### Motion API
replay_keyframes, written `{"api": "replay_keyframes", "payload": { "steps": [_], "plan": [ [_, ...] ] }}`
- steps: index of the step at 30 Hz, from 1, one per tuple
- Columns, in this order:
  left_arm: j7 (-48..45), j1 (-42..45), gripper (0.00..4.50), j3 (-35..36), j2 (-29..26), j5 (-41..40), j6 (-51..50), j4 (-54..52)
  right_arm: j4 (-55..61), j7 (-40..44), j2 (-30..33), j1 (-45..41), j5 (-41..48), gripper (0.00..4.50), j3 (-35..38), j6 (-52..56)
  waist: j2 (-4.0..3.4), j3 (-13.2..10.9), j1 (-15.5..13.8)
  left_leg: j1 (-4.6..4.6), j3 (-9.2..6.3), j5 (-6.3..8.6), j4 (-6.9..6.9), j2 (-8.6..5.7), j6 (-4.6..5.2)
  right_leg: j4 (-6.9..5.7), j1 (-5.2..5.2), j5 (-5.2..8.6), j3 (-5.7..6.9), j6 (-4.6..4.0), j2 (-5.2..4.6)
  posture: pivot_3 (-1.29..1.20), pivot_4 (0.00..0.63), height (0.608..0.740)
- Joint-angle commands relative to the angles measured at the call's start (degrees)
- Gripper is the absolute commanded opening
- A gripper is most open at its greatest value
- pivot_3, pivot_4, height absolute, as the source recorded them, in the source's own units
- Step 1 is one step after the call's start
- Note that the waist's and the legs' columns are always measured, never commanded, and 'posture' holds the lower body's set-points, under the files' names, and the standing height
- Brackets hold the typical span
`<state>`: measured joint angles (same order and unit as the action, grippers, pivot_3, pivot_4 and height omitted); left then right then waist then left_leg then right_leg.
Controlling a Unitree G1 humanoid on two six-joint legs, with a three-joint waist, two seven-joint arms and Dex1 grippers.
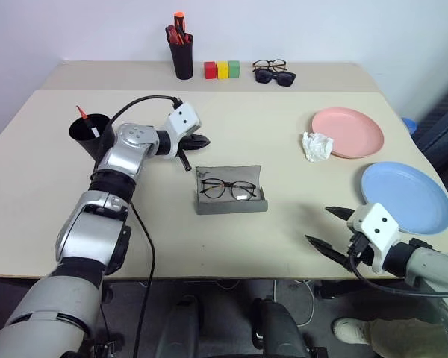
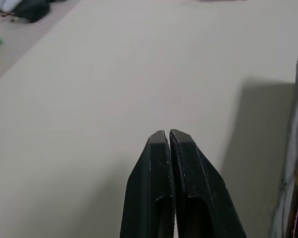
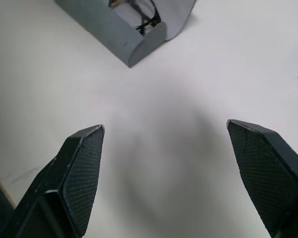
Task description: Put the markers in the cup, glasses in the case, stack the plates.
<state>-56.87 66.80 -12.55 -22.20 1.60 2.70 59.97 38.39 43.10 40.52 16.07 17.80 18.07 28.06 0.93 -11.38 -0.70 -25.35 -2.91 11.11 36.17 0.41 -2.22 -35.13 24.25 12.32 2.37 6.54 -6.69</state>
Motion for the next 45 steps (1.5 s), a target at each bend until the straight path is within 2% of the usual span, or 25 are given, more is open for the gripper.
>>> {"api": "replay_keyframes", "payload": {
  "steps": [1,5,8,10,13,18,22,28,31,32,38,42,45],
  "plan": [
    [-5.57,2.98,0.06,-0.48,1.14,1.64,2.64,5.17,1.38,-0.81,-1.32,0.74,0.22,4.03,1.18,-3.77,0.00,0.00,0.03,0.00,0.02,0.00,0.00,0.00,0.00,0.00,0.00,0.01,0.00,-0.01,-0.01,0.00,0.150,0.740],
    [-20.48,3.21,0.06,0.08,1.08,-0.02,1.45,4.27,0.98,-1.67,-2.46,1.45,-0.16,4.03,0.50,-5.70,0.01,-0.01,-0.05,-0.01,0.01,0.00,-0.01,0.00,0.00,0.00,0.02,0.04,0.00,-0.11,-0.01,0.00,0.150,0.740],
    [-32.73,0.89,0.06,-1.04,-0.83,-2.27,-3.35,-2.21,-0.20,-2.09,-2.80,1.52,-0.45,4.03,0.42,-6.83,0.01,-0.01,-0.03,-0.03,0.01,0.00,0.01,0.00,0.00,0.01,0.01,0.04,0.00,-0.14,-0.02,0.00,0.150,0.740],
    [-35.37,-2.43,0.06,-4.00,-3.00,-5.59,-7.00,-9.86,-0.98,-2.40,-2.98,1.32,-0.57,4.03,0.19,-7.35,-0.01,0.00,0.10,-0.02,0.01,0.00,0.00,0.00,0.00,0.00,0.02,0.00,0.00,-0.23,-0.02,0.00,0.150,0.740],
    [-35.63,-7.09,0.06,-7.79,-5.86,-9.14,-12.36,-21.01,-2.26,-3.31,-3.37,0.21,-0.28,4.03,-0.03,-7.07,-0.05,0.02,0.14,0.02,-0.01,0.00,-0.02,0.04,0.00,-0.05,0.01,-0.07,-0.03,-0.37,-0.01,0.00,0.150,0.740],
    [-35.37,-14.67,0.06,-12.04,-8.25,-8.49,-17.59,-34.87,-6.35,-6.75,-4.05,-3.32,-1.08,4.03,-0.17,-4.41,-0.04,0.03,-0.06,-0.02,-0.01,0.00,0.05,0.04,0.00,-0.04,0.00,-0.07,-0.04,-0.38,-0.01,0.00,0.150,0.740],
    [-29.60,-16.97,0.06,-9.30,-6.78,-7.64,-16.69,-38.94,-11.49,-12.87,-4.76,-8.09,-3.16,4.03,1.06,-0.76,-0.10,0.07,-0.09,0.01,-0.01,0.00,0.06,0.03,0.00,-0.04,-0.03,-0.07,-0.05,-0.39,-0.01,0.00,0.150,0.740],
    [-16.30,-13.44,0.06,-2.97,0.82,-10.26,-19.74,-44.94,-20.16,-19.64,-3.15,-14.36,-7.39,4.03,2.66,1.89,-0.09,0.06,-0.20,-0.02,-0.03,-0.01,0.09,0.00,0.01,-0.07,-0.03,-0.08,-0.05,-0.37,-0.01,0.00,0.150,0.740],
    [-13.27,-13.20,0.91,-4.05,4.90,-10.68,-23.47,-47.46,-23.90,-21.51,-2.63,-16.66,-9.24,4.03,2.35,2.08,-0.11,0.07,-0.07,0.00,-0.02,-0.01,0.08,-0.03,0.01,-0.06,-0.06,-0.08,-0.05,-0.34,-0.02,0.00,0.150,0.740],
    [-12.03,-13.33,1.35,-4.54,5.96,-10.22,-23.80,-47.61,-24.56,-21.69,-2.51,-17.10,-9.61,4.03,2.11,2.08,-0.12,0.08,-0.04,0.01,-0.02,-0.01,0.07,-0.03,0.02,-0.07,-0.06,-0.08,-0.06,-0.33,-0.02,0.00,0.150,0.740],
    [-8.32,-12.93,4.47,-6.15,9.45,-9.62,-25.51,-48.09,-26.52,-22.94,-2.72,-18.55,-10.83,4.03,1.55,3.65,-0.16,0.08,0.39,0.10,-0.03,-0.01,0.05,-0.02,0.03,-0.22,-0.05,-0.13,-0.07,-0.22,0.01,0.00,0.150,0.740],
    [-5.06,-11.57,4.47,-6.65,10.89,-8.29,-25.65,-47.34,-27.88,-22.63,-3.22,-19.28,-10.36,4.03,1.08,5.89,-0.16,0.08,0.11,0.09,-0.02,-0.01,0.07,-0.02,0.02,-0.20,-0.05,-0.12,-0.09,-0.25,0.01,0.00,0.150,0.740],
    [-3.77,-10.83,4.50,-6.18,11.32,-8.22,-25.81,-46.92,-28.71,-22.61,-3.92,-19.85,-9.88,3.13,0.91,7.33,-0.16,0.09,-0.02,0.08,-0.02,-0.02,0.06,-0.03,0.02,-0.19,-0.05,-0.12,-0.10,-0.24,0.01,0.00,0.150,0.740]
  ]
}}
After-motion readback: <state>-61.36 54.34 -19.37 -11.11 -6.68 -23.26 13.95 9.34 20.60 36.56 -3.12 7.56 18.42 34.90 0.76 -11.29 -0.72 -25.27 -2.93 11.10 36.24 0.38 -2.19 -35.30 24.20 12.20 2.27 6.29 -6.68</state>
